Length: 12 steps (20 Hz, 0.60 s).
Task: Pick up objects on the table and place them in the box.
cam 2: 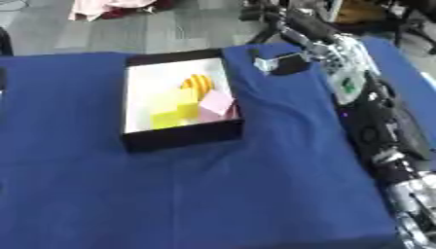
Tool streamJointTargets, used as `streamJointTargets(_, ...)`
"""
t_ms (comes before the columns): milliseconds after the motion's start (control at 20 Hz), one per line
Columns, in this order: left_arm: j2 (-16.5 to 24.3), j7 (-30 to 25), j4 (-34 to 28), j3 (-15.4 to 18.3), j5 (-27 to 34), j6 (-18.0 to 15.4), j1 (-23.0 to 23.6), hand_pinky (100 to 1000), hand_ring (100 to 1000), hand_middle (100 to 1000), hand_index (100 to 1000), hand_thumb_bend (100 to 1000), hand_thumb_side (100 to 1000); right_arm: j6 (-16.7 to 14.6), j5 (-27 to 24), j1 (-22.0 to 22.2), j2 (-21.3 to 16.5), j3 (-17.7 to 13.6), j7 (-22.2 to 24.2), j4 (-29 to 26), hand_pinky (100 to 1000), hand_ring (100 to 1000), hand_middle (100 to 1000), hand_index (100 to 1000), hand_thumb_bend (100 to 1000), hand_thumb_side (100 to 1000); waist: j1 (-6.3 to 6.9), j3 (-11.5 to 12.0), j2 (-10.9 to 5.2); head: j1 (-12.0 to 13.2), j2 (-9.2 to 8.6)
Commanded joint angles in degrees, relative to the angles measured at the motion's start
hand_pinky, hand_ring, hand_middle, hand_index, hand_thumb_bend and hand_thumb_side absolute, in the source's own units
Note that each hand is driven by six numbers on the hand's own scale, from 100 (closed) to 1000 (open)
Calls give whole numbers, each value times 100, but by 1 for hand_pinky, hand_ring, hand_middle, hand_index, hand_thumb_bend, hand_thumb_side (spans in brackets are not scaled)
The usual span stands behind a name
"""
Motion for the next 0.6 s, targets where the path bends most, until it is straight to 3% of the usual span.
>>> streamJointTargets(50,451,289,-15,472,-35,231,-10,782,628,611,816,712,701,239,-309,221,-633,-483,-299,-127,841,860,811,831,100,470,-64,-68,-182,316,-11)
streamJointTargets(150,513,477,-21,777,12,308,42,781,624,606,810,711,702,426,-498,527,-912,-788,-487,112,828,851,794,814,100,470,-44,-171,-182,449,-11)
streamJointTargets(250,495,658,8,967,120,244,80,782,623,605,806,713,704,607,-678,821,-921,-1081,-668,203,821,846,787,809,100,482,-31,-236,-174,516,-11)
streamJointTargets(400,399,915,99,884,305,70,91,782,621,603,806,715,706,863,-935,1238,-621,-1438,-925,-8,813,839,778,801,100,518,0,-309,-153,562,-11)
streamJointTargets(600,325,1082,211,674,428,-122,93,782,622,601,801,716,714,1189,-1261,1767,-108,-1436,-1250,-504,810,838,777,799,100,528,5,-356,-188,522,-11)
